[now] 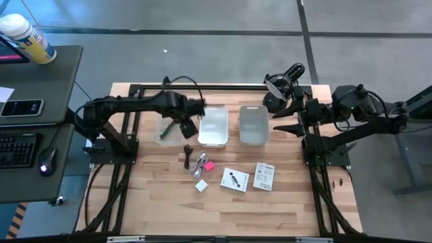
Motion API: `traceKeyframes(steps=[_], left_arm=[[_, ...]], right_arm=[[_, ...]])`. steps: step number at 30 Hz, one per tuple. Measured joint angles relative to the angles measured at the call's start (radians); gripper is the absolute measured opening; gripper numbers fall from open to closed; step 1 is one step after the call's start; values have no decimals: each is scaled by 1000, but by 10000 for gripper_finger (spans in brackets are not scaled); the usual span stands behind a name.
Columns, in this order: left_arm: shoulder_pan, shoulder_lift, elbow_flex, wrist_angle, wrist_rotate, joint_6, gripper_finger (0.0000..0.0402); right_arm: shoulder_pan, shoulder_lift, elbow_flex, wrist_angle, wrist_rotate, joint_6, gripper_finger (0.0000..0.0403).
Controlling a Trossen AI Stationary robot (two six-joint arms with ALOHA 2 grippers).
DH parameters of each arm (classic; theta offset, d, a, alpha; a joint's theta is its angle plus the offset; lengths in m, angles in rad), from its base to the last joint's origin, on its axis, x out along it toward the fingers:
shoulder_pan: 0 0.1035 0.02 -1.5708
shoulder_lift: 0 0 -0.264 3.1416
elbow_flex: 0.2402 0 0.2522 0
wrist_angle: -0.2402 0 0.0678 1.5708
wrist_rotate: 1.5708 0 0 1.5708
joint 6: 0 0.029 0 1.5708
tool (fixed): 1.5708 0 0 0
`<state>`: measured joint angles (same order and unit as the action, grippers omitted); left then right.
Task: Pick and place items into bin
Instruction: Put the black USB cord into the transparent bin
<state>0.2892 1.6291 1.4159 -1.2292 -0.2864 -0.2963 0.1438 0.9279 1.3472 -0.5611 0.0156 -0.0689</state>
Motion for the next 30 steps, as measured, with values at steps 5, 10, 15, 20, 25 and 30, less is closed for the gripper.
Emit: traceKeyframes(steps=[5, 10, 15, 20, 25, 30], left_arm=[[-106, 0, 35, 3, 15, 125, 179], [-221, 0, 46, 4, 52, 217, 179], [-339, 0, 46, -1, 53, 360, 179], [-438, 0, 46, -7, 73, 465, 179], [-481, -9, 46, -29, 83, 398, 179], [-554, -38, 45, -59, 130, 291, 179]], right_arm=[[0, 0, 0, -28, 0, -3, 145], [0, 0, 0, -36, -13, -10, 145], [0, 0, 0, -61, -16, -10, 145], [0, 0, 0, -80, -16, 13, 145], [1, 0, 0, -79, -16, 25, 145], [1, 0, 0, -100, -27, 43, 145]])
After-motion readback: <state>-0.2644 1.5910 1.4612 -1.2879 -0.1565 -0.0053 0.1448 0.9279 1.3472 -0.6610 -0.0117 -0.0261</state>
